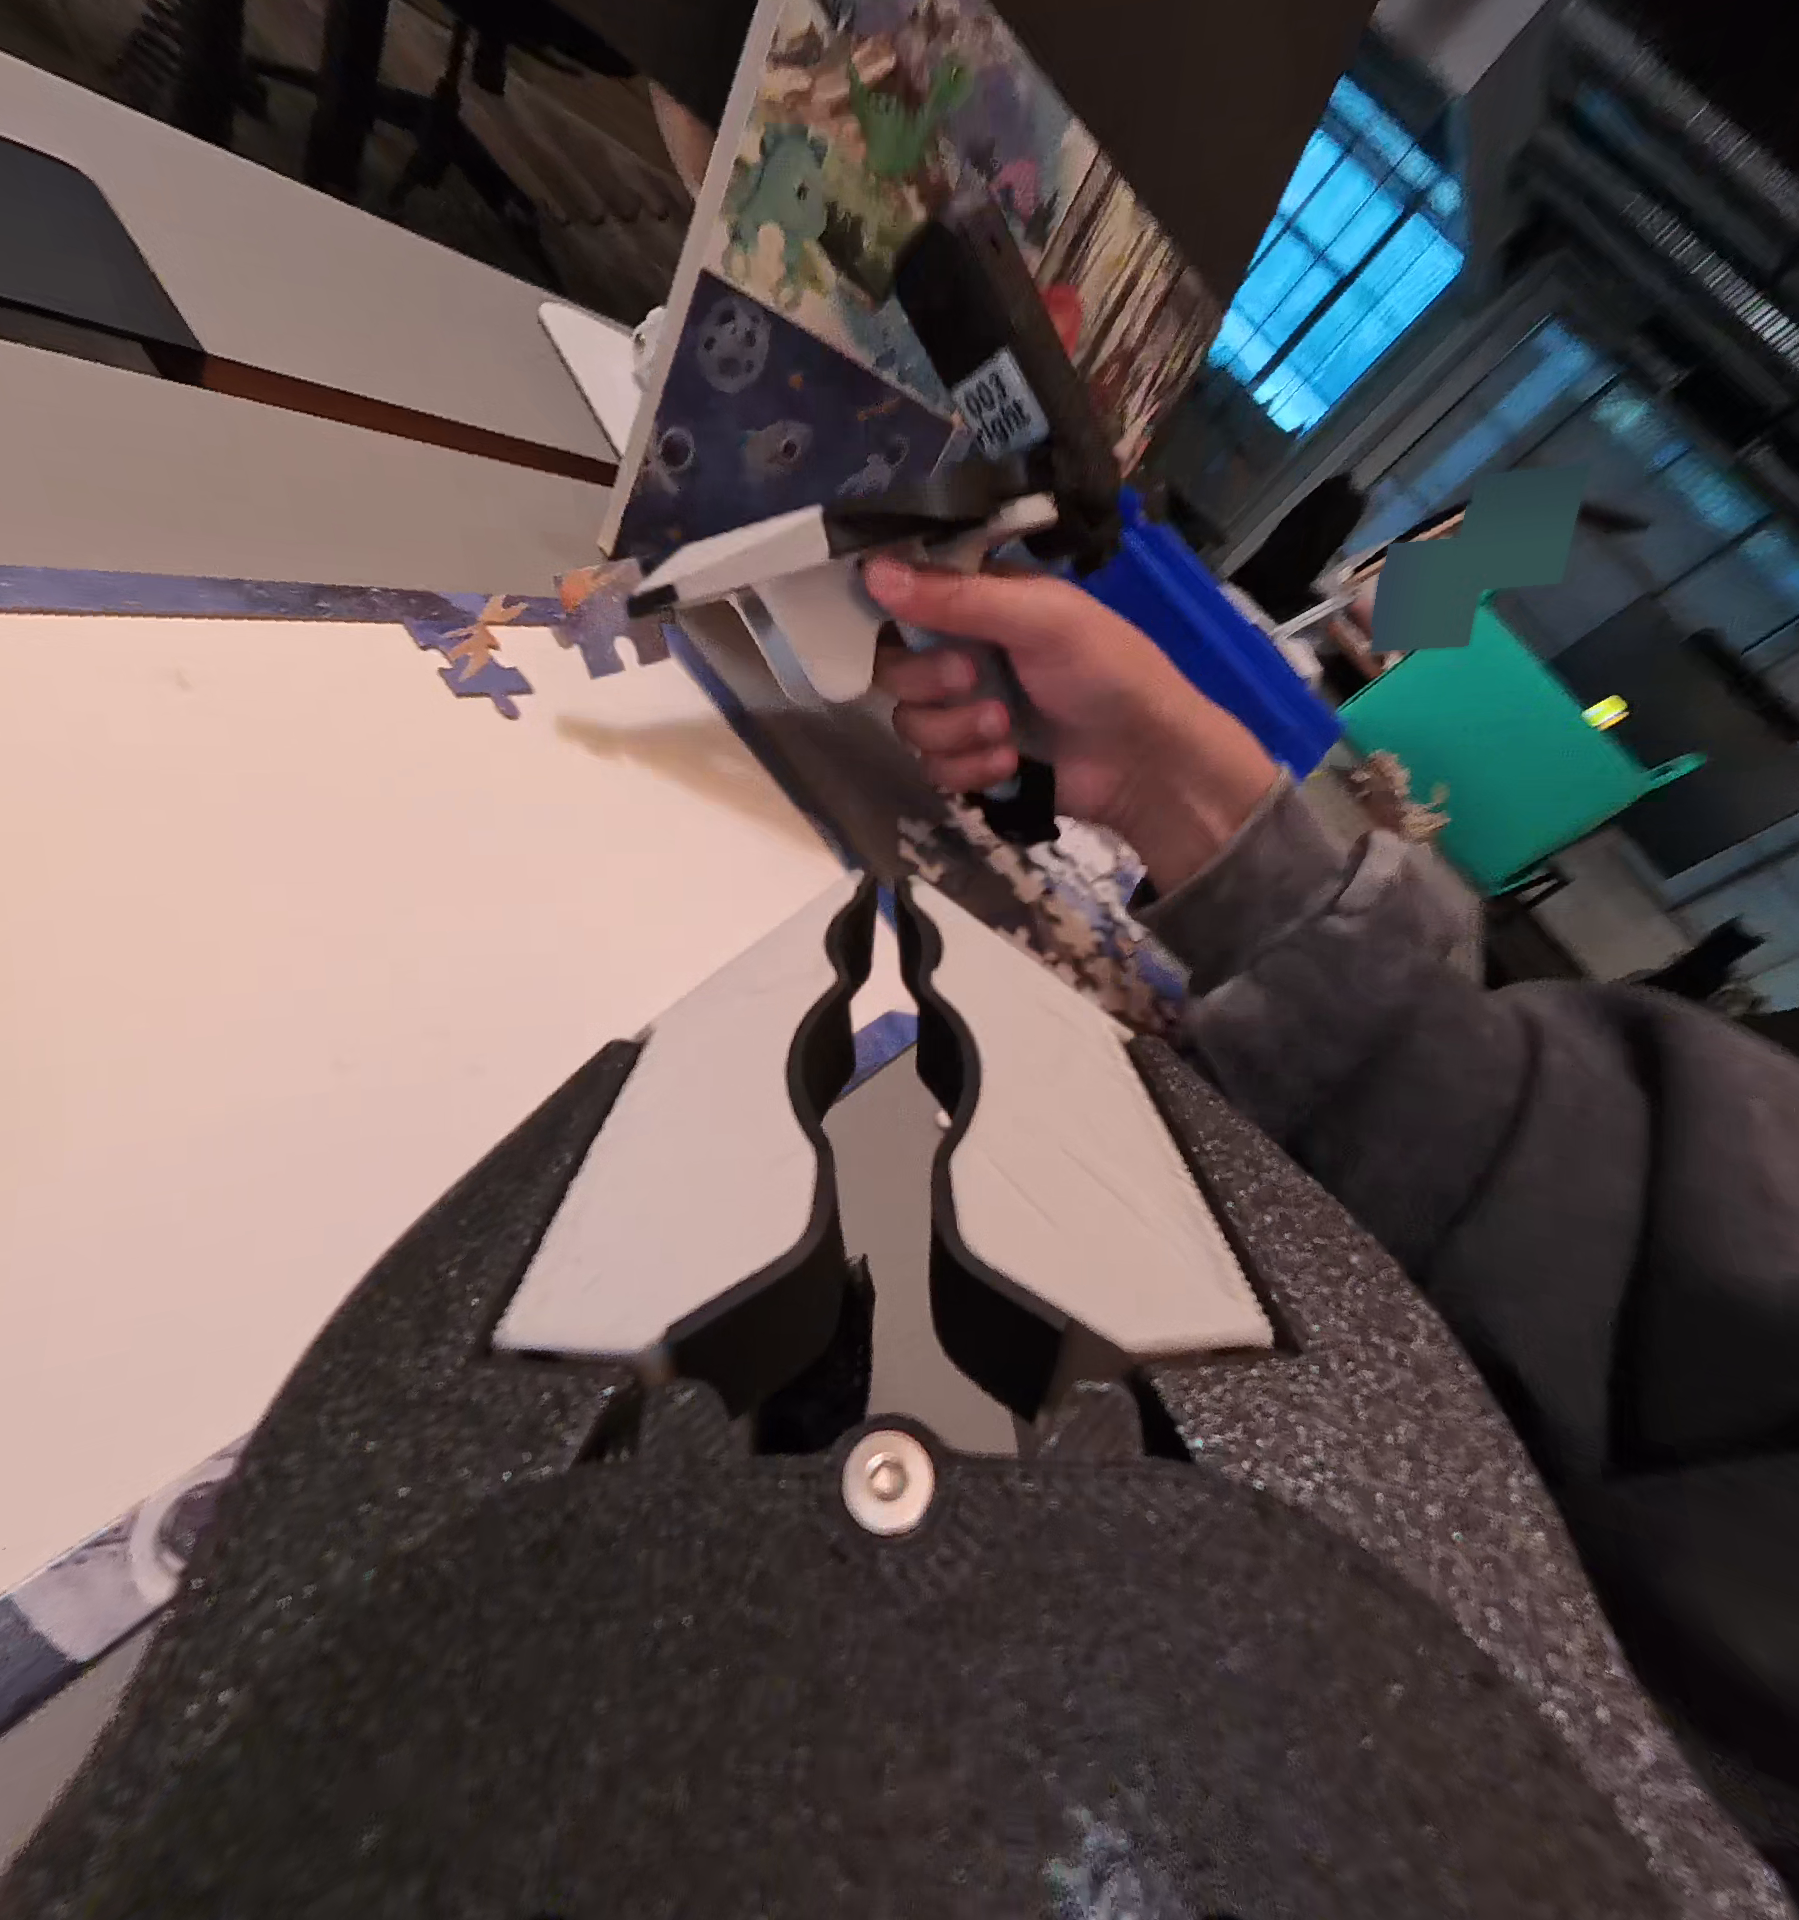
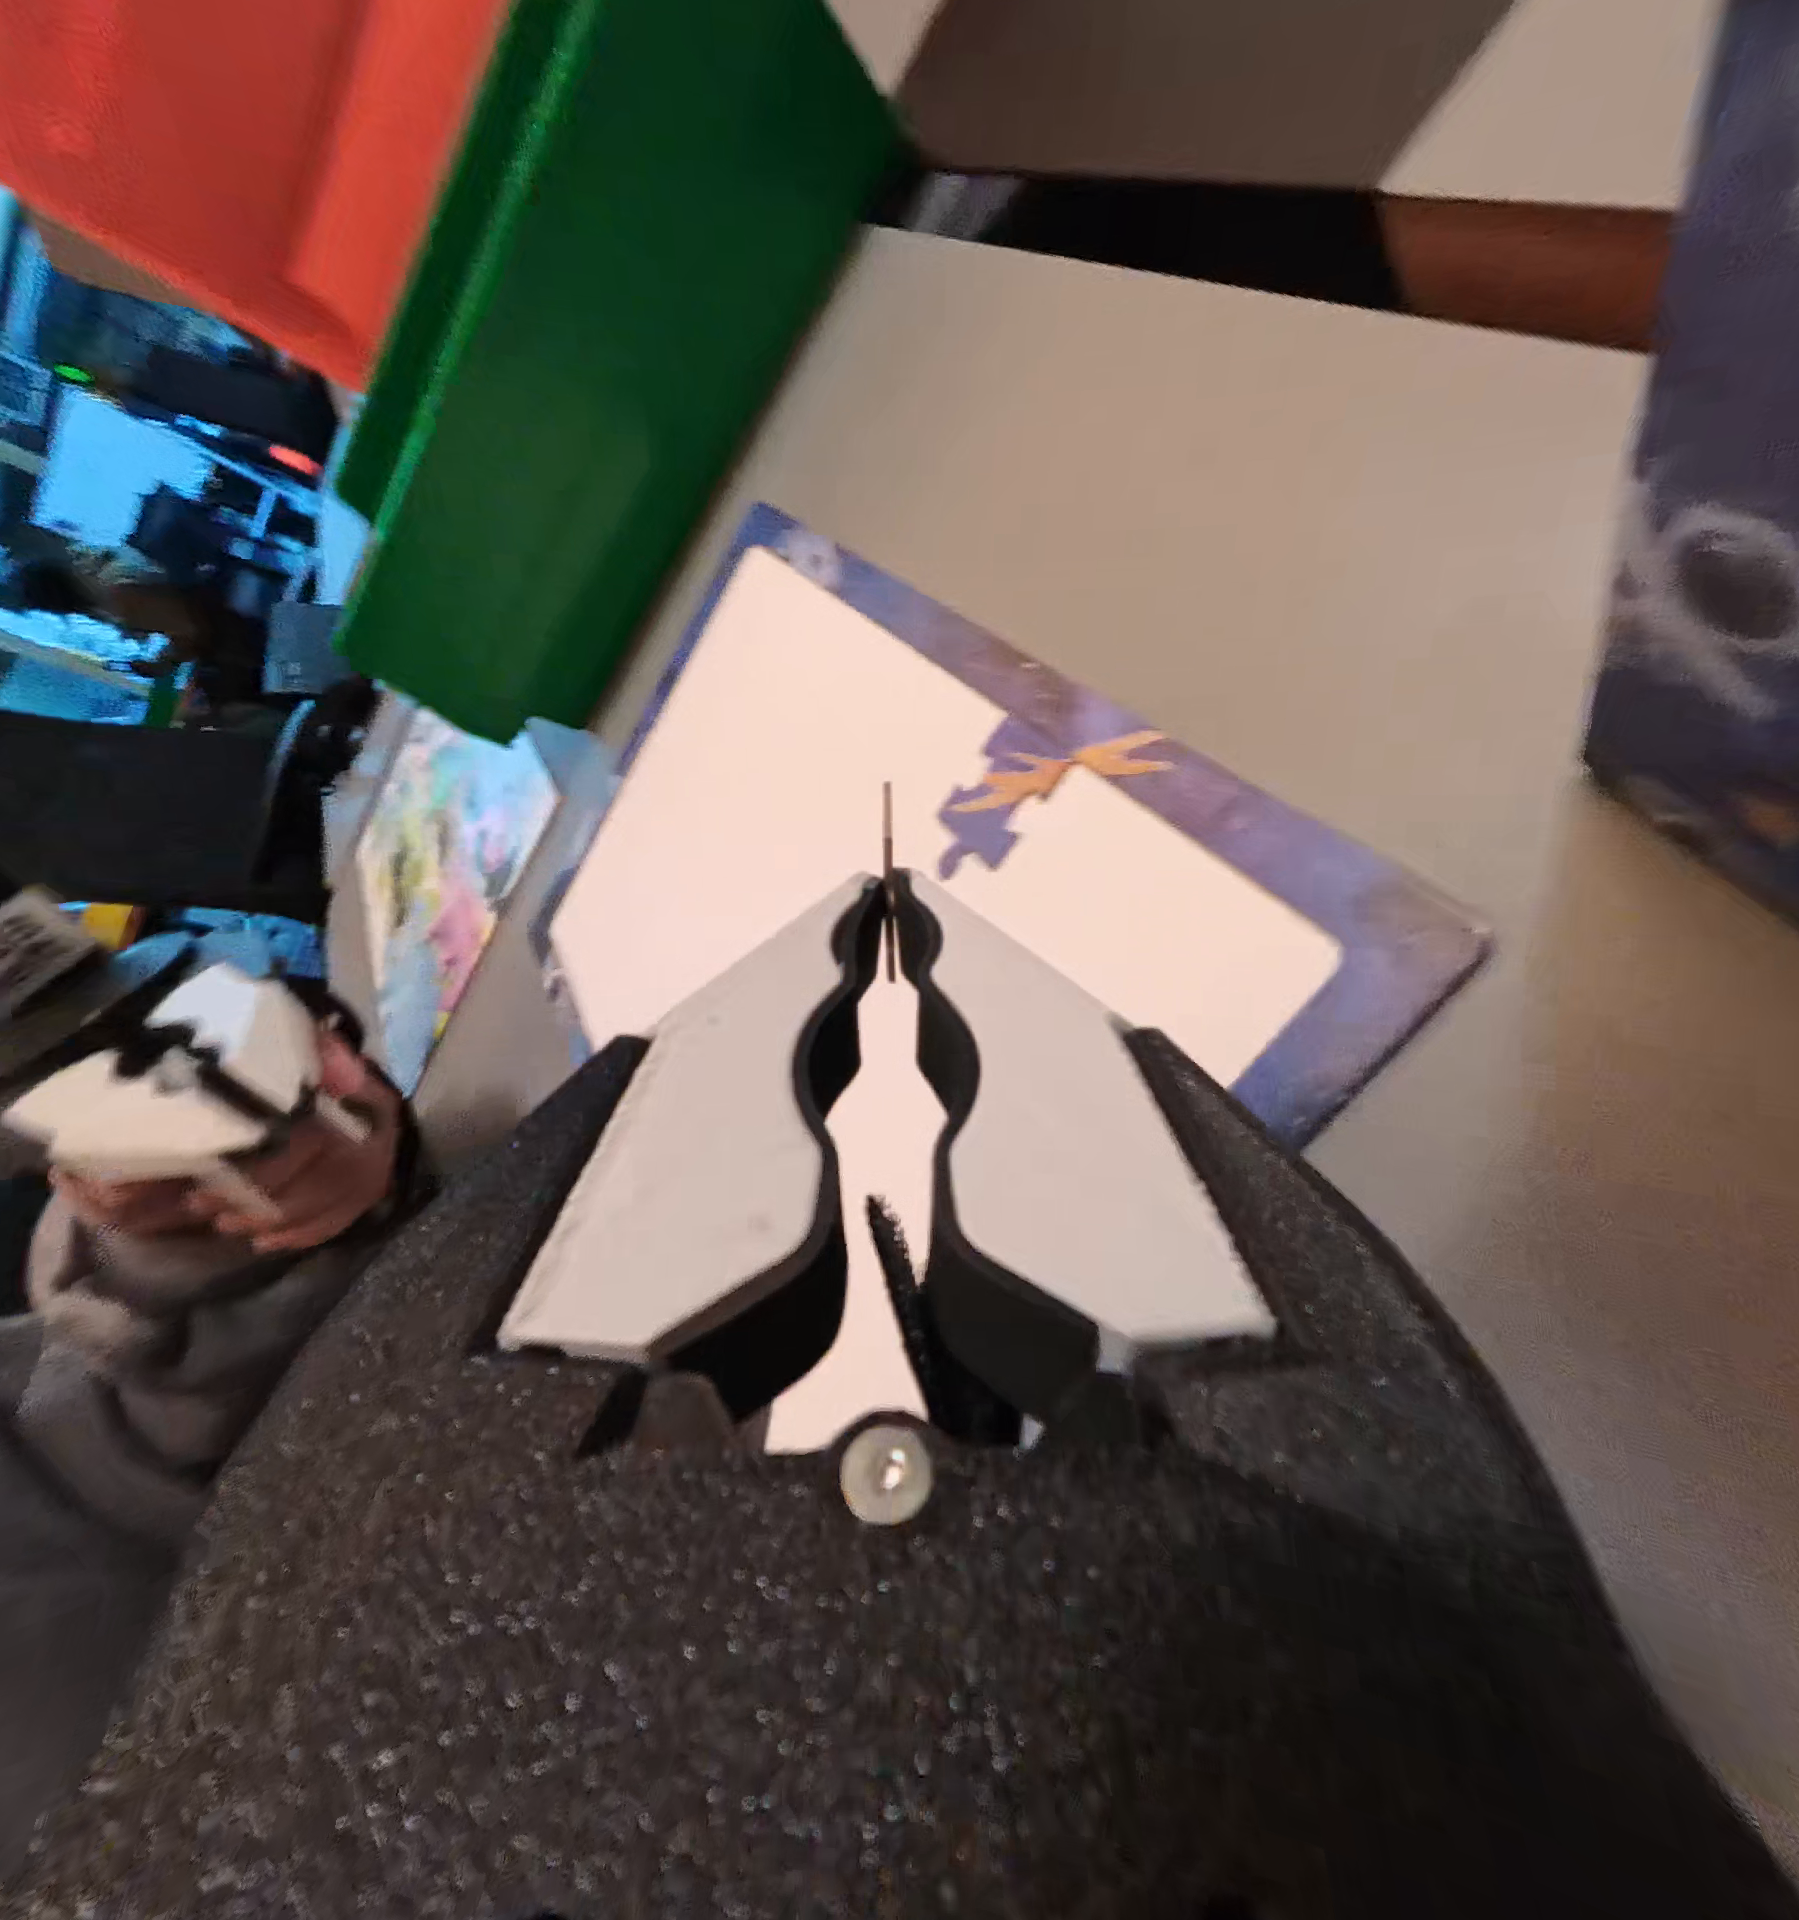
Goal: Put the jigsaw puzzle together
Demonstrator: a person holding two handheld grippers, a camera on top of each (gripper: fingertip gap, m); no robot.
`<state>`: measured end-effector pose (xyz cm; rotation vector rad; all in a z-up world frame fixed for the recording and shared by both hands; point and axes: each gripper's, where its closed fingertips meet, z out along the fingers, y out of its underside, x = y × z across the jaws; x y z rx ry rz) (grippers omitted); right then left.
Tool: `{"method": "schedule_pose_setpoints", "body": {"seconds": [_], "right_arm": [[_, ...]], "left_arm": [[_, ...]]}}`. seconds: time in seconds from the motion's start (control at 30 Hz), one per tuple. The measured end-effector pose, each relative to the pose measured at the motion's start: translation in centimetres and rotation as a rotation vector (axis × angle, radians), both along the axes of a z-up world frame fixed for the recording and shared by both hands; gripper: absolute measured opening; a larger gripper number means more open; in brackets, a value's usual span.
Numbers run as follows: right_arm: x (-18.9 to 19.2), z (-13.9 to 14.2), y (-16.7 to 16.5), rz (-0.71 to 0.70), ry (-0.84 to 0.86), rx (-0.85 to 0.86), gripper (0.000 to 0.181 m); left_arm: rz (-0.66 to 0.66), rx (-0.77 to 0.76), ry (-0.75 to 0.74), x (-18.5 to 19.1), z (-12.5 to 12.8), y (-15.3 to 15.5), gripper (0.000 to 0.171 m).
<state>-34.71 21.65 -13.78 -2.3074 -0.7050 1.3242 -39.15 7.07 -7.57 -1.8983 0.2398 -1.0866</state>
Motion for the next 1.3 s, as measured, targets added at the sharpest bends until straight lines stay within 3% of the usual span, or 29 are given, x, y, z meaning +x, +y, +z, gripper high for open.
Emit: {"method": "schedule_pose_setpoints", "body": {"seconds": [0.13, 0.33, 0.87, 1.03, 1.13, 1.3], "right_arm": [[-0.3, -1.3, 1.9, -0.028, -0.061, -0.048, 0.002], [0.0, -1.9, 2.2, -0.047, -0.101, -0.051, 0.002], [0.0, -3.1, 2.1, -0.034, -0.203, 0.004, 0.009], [-0.3, -2.8, 1.8, -0.027, -0.155, -0.027, 0.003], [-0.9, -1.9, 1.6, -0.047, -0.019, -0.141, 0.001], [-0.8, -2.7, 2.0, -0.069, -0.066, -0.123, 0.003]], "left_arm": [[0.000, 0.005, 0.064, 0.3, -1.0, -0.1, 0.000], [0.013, 0.017, 0.002, -0.3, 0.2, -0.1, 0.000], [0.000, 0.014, 0.017, -0.1, 0.1, -0.4, 0.000], [0.001, 0.013, 0.023, -0.1, 0.0, -0.4, 0.000], [0.001, 0.014, 0.020, -0.1, 0.1, -0.4, 0.000], [0.003, 0.016, 0.023, -0.2, 0.1, -0.4, 0.000]]}}
